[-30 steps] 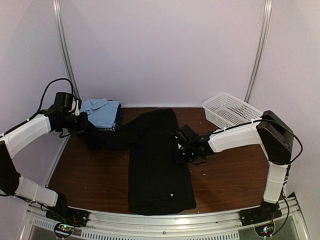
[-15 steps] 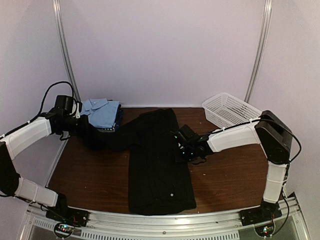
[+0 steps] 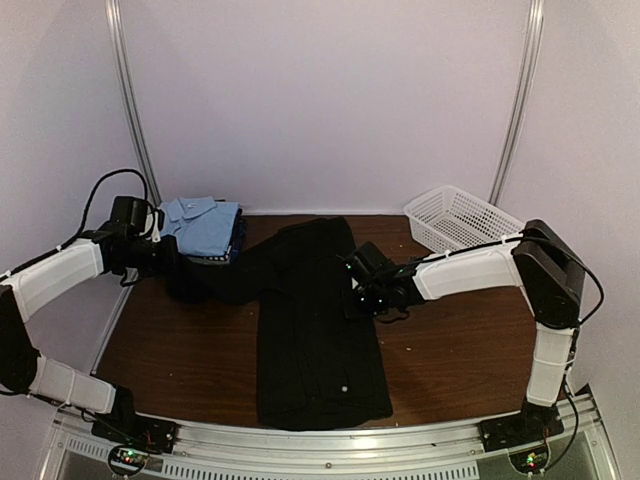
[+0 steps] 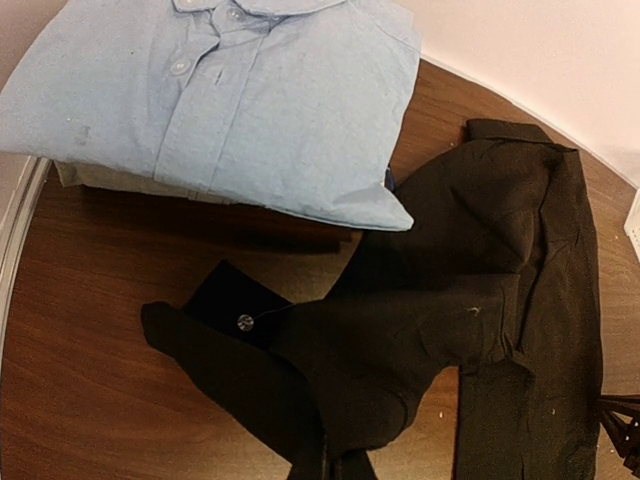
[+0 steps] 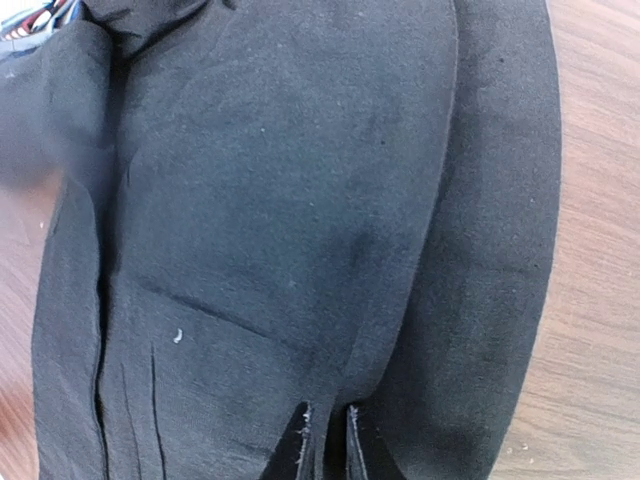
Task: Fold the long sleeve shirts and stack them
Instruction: Flatten out the crumpled shirt at the center of the board.
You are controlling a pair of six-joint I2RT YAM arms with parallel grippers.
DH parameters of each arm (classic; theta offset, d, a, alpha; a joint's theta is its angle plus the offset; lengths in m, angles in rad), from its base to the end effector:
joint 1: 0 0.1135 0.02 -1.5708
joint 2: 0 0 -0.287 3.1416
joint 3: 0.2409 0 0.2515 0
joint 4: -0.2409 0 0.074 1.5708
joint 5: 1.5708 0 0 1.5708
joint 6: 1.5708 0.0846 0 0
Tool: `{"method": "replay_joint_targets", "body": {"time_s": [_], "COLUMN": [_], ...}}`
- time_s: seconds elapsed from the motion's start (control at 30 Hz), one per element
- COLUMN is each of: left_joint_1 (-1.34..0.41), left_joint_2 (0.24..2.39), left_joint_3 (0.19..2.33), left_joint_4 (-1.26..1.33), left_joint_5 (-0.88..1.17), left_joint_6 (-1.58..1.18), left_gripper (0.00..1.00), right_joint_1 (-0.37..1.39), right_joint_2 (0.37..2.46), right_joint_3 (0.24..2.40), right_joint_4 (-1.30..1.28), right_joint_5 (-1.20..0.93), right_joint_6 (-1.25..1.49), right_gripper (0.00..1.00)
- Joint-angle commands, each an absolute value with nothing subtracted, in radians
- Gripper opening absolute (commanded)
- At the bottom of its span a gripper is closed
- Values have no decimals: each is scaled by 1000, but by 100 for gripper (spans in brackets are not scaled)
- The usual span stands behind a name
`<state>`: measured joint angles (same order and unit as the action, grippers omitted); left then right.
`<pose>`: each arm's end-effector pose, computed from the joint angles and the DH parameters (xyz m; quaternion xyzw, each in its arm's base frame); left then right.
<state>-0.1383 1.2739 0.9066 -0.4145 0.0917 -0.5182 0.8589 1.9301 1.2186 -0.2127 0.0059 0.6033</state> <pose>0.2939 -0.0487 0.2447 -0.1568 0.9090 -0.1638 0.3498 0.2882 0.3333 0.1416 -0.1199 0.9406 0.2100 0.2384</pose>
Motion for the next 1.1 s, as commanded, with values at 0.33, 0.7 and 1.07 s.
{"method": "replay_joint_targets", "body": {"time_s": [0.33,0.7,1.07], "left_joint_1": [-135,-135,-135], "left_joint_2": [1289,1394,1568], "left_joint_3": [1013,1348,1700], "left_joint_4": [-404,-473,-570], "left_joint_5": [65,74,-44], "left_joint_6": [-510,-461,-410], "left_gripper": [0,0,0], "right_joint_1": [774,488,270], "right_joint_2": [1835,1648,1606], "right_joint_3": [1276,1397,1598], "right_joint_4": [-376,-547,-631], "right_joint_5": [173,310,339], "right_joint_6": [536,427,378], "right_gripper": [0,0,0]}}
